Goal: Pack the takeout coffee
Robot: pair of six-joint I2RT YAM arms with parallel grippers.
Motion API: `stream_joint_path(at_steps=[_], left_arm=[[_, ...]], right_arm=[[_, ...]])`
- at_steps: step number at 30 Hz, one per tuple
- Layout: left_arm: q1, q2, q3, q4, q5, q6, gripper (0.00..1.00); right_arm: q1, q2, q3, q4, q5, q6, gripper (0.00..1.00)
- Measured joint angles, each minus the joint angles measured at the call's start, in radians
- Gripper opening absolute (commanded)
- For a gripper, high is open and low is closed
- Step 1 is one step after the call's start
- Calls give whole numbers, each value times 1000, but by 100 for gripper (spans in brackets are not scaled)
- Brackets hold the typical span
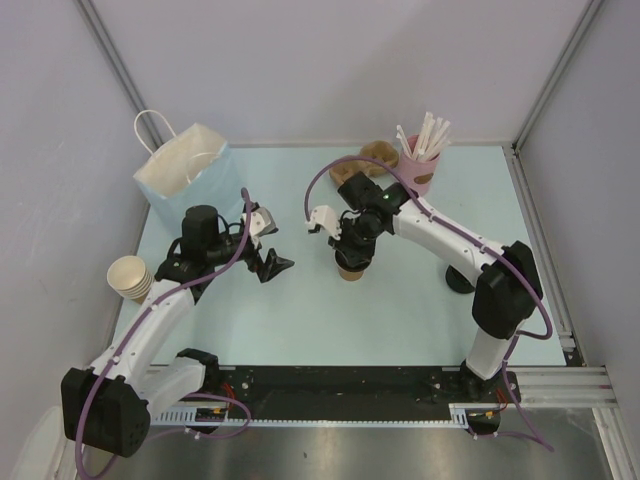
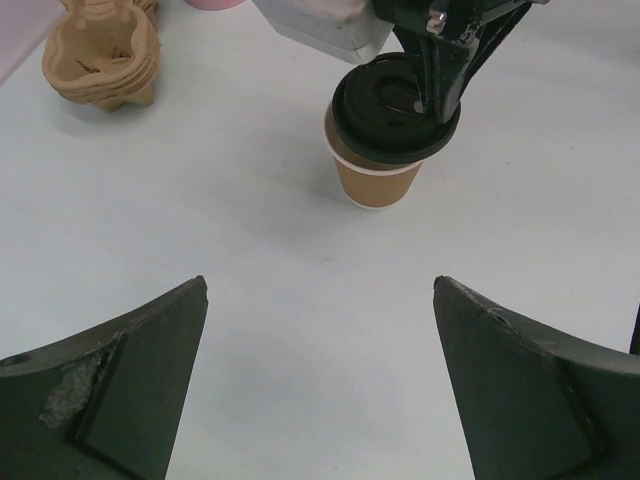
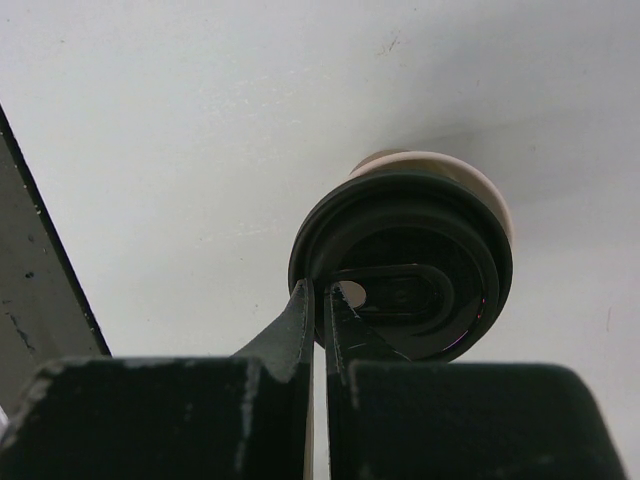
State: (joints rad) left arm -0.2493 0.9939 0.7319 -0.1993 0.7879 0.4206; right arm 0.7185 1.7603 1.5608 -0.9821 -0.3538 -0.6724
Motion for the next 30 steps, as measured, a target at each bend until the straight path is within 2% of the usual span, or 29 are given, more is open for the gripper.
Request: stream_joint_path(at_steps=[30], left_arm=[[0,0,-1,0,1,7,99]], right_arm=[[13,18,-24,53,35,0,0]])
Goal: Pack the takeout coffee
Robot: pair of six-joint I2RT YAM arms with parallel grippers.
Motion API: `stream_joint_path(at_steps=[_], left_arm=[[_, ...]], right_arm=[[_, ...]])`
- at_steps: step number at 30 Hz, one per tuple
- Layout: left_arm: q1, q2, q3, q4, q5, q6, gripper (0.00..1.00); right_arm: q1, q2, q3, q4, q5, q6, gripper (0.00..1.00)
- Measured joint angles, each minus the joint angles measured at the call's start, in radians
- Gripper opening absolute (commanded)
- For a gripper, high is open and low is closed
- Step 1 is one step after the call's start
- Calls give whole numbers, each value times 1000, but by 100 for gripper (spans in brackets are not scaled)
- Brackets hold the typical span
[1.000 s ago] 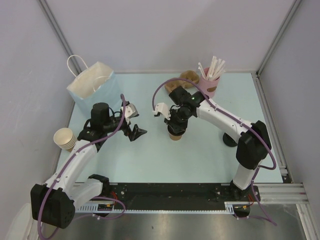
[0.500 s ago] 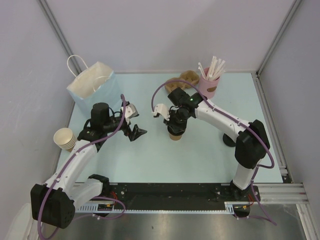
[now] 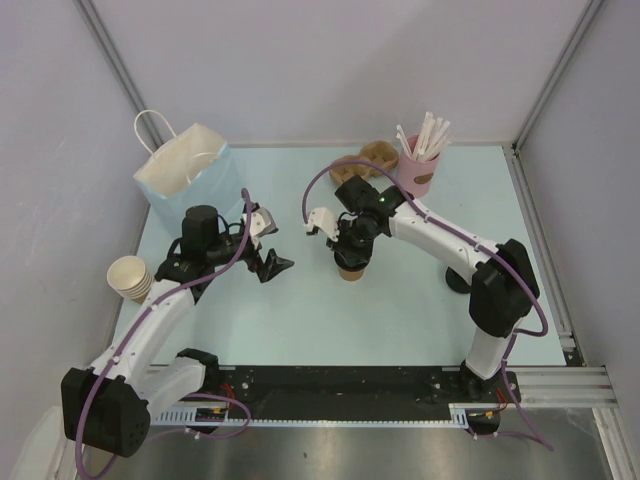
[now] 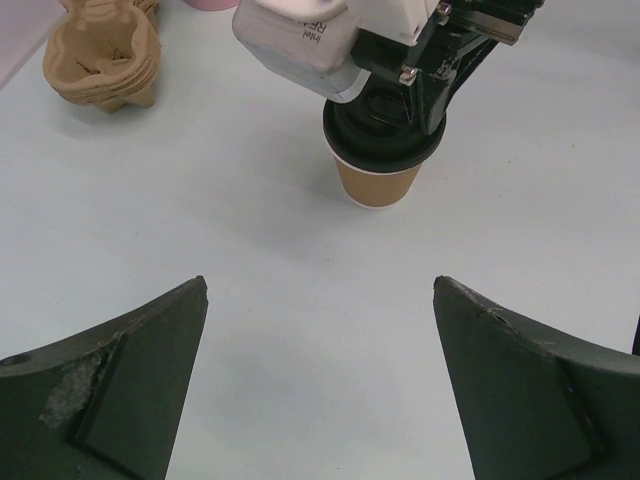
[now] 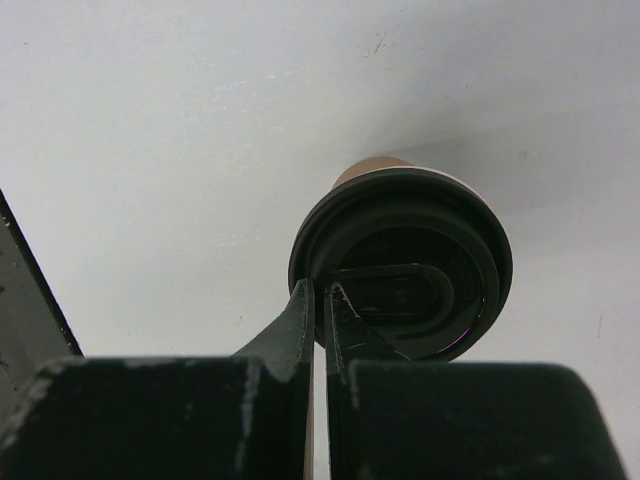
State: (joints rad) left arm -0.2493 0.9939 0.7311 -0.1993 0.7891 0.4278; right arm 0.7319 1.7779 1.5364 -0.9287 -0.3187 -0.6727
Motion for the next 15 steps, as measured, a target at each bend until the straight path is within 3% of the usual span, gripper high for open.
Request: stream_joint_path(at_steps=[9,15], left_arm=[[0,0,0,0,0,0,100],[0,0,-4,0,0,0,99]], right_arm=[[0,14,-1,5,0,0,2],[1,14,-1,6,0,1,23]])
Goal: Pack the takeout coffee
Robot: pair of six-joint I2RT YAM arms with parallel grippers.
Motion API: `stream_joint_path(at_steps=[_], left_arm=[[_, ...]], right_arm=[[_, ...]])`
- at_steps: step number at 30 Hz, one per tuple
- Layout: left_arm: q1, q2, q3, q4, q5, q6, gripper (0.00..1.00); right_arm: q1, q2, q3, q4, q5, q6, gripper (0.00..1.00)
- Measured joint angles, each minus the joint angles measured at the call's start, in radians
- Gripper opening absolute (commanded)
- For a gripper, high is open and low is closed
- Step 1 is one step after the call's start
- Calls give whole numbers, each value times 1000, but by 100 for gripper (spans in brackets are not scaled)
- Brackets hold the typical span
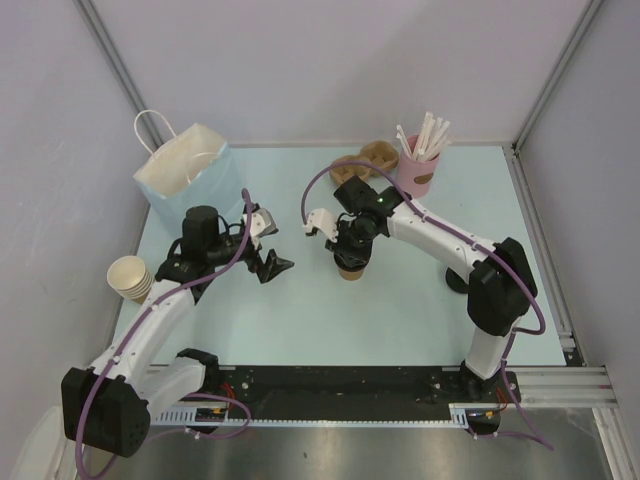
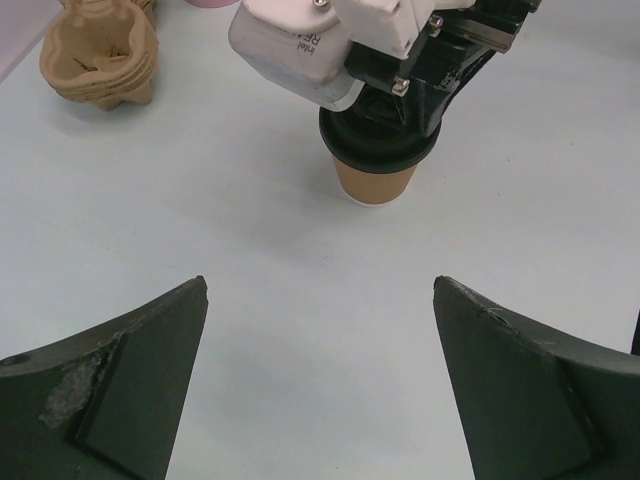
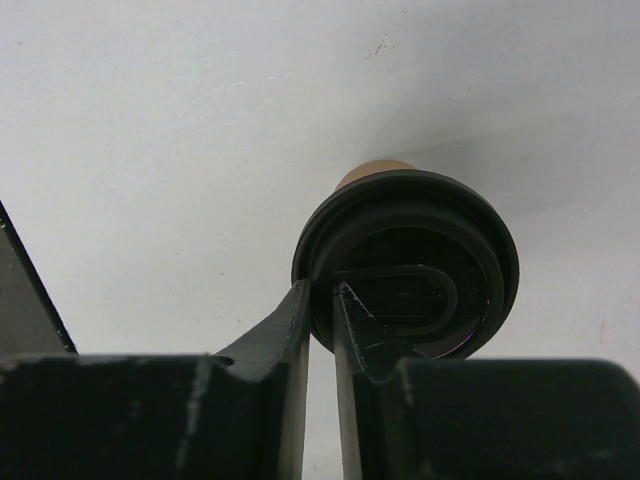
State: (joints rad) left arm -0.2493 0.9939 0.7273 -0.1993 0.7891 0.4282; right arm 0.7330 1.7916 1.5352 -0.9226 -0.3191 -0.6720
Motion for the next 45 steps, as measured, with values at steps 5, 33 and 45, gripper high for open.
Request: stream_joint_path(at_steps=[5,33,45], left_arm=[[0,0,0,0,0,0,99],[-46,289,200,-84,-23,0,100],[-172,726,580,-178,-17,-105,99]], right_arm=[[8,0,0,0,0,-5,33],[-252,-224,-4,6,-87,35,100],[-343,-291,-163,43,-160,85,100]])
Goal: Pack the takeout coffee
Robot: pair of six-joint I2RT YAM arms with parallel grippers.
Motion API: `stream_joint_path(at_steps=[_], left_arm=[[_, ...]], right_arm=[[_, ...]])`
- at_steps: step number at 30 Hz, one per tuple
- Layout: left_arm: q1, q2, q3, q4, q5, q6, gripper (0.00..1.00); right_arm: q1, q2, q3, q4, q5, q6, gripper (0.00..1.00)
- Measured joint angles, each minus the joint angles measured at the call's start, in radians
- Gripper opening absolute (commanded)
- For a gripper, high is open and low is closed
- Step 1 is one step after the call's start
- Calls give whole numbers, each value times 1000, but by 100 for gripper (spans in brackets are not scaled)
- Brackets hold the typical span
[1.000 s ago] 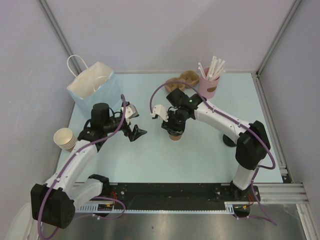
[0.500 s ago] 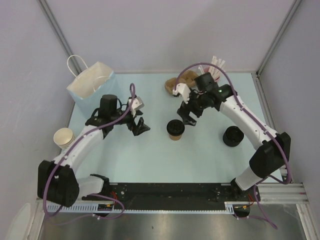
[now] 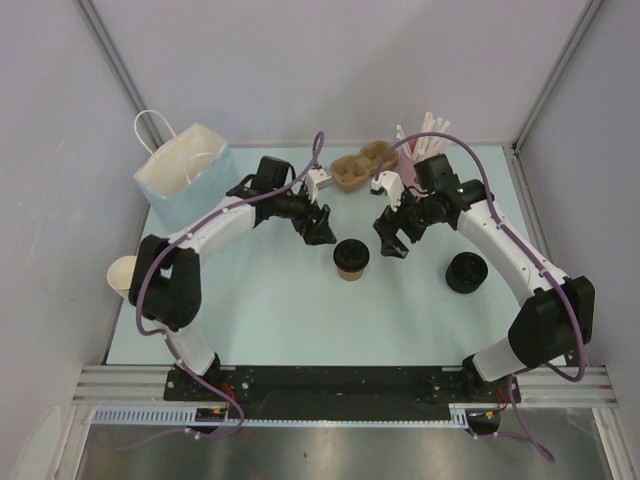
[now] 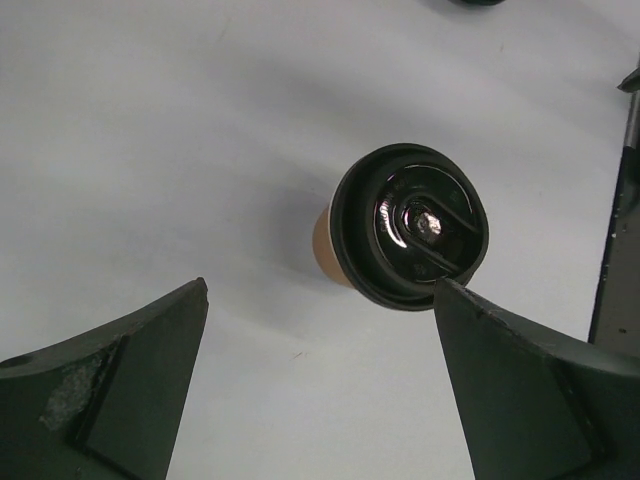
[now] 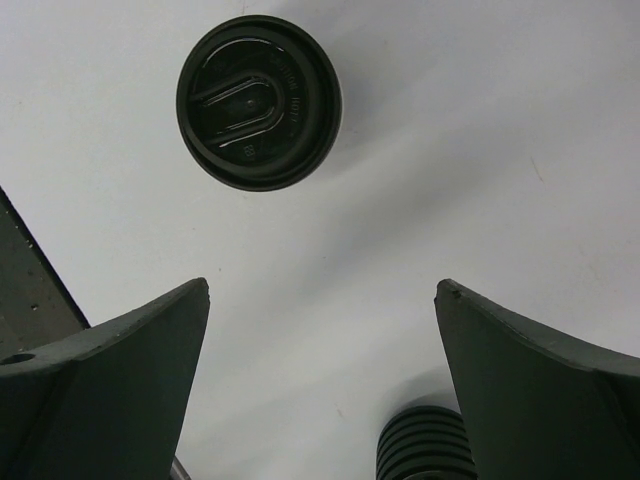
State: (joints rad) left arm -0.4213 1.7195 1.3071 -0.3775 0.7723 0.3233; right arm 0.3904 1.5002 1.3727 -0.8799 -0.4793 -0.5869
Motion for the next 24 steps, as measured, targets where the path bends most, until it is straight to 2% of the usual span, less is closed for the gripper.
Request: stream_joint_path(at_steps=[8,24], left_arm=[[-35,120,66,-29,70,-53,99],[-95,171,76,-29,72,-65,99]], right_arm=[[-13,-29,-41,29,0,0,100],[-2,-35,-64,45,3,0,99]])
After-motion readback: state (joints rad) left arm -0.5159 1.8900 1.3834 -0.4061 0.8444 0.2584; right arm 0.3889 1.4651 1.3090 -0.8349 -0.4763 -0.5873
